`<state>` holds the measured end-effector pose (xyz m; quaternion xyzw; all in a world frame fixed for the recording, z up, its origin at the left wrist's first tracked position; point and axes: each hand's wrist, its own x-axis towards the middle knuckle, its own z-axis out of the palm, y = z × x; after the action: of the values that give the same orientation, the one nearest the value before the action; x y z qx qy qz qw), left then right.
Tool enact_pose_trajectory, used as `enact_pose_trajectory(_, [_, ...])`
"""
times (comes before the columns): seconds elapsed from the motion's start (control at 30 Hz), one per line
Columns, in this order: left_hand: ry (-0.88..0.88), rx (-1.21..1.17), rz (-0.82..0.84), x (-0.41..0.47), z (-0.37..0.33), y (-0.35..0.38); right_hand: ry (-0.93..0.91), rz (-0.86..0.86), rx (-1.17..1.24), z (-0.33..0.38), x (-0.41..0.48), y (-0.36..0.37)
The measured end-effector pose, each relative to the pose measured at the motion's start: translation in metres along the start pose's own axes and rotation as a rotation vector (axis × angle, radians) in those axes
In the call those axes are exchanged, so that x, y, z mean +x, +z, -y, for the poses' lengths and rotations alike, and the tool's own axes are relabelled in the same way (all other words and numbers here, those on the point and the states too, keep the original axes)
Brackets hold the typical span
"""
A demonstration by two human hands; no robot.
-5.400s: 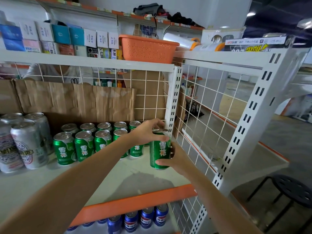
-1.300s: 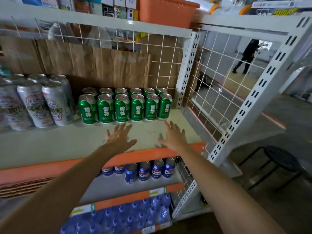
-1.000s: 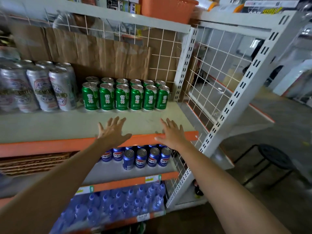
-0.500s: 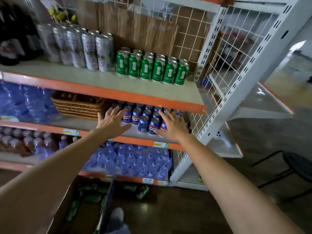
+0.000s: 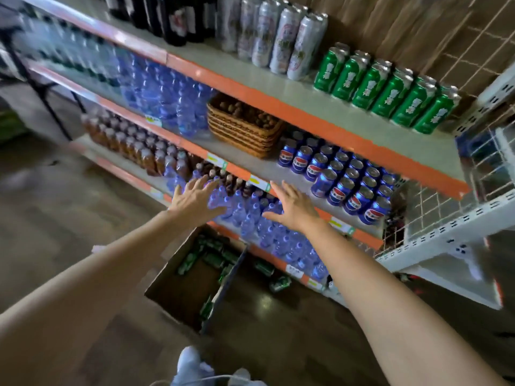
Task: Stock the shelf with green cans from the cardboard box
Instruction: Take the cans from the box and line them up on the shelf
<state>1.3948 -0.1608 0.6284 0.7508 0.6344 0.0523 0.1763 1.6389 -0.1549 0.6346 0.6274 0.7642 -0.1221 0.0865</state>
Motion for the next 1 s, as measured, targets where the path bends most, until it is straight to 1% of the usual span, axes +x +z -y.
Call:
enact_pose_trajectory(0.23, [-0.169,-0.029,0.051,-0.019,0.1,0.022,-0.202,0.145,-0.012,0.095,0.065,0.053])
enact_pose_trajectory(0.37, [-0.269,-0.061,0.127,-0.023,0.132,0.046,-0.253,0.218,0.009,0.121,0.081,0.085])
enact_pose_trajectory(0.53, [-0.366,-0.119,0.178,-0.011,0.157,0.086,-0.264,0.277,0.001,0.114,0.114,0.122])
enact_pose_trajectory(0.67, [-0.46,-0.207,0.196,0.001,0.164,0.14,-0.213,0.29,0.035,0.097,0.145,0.165])
enact_pose_trajectory(0.83, [-0.542,-0.288,0.282,0.021,0.178,0.236,-0.172,0.357,0.025,0.075,0.18,0.254])
enact_pose_trajectory(1.0, [-0.569,-0.302,0.299,0.051,0.208,0.346,-0.143,0.405,0.055,0.055,0.228,0.363])
